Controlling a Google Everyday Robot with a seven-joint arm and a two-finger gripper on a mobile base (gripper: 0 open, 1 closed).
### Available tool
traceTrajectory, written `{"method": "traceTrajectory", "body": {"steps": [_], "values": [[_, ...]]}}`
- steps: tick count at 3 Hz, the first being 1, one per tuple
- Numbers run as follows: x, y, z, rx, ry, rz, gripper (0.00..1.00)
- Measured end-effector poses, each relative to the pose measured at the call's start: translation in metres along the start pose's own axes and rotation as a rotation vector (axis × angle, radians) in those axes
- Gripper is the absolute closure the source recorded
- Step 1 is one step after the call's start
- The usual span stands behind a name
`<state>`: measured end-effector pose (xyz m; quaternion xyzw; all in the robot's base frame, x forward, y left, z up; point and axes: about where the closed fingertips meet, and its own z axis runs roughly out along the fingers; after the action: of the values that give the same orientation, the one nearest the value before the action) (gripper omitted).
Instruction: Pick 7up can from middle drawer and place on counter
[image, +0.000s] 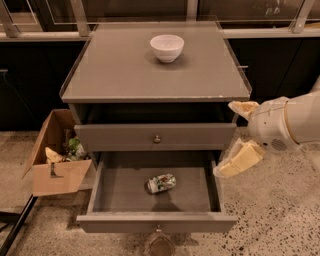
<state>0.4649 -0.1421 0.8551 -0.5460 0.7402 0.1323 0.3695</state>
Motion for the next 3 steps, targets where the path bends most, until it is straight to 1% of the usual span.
{"method": "traceTrajectory", "body": {"steps": [1,2,3], "values": [[0.006,-0.004,0.011,-0.054,-0.032,-0.045,0.00],[0.018,-0.008,0.027,-0.066,-0.060,-0.078,0.00],[0.032,-0.010,0.050,0.001,-0.046,-0.088,0.00]]}}
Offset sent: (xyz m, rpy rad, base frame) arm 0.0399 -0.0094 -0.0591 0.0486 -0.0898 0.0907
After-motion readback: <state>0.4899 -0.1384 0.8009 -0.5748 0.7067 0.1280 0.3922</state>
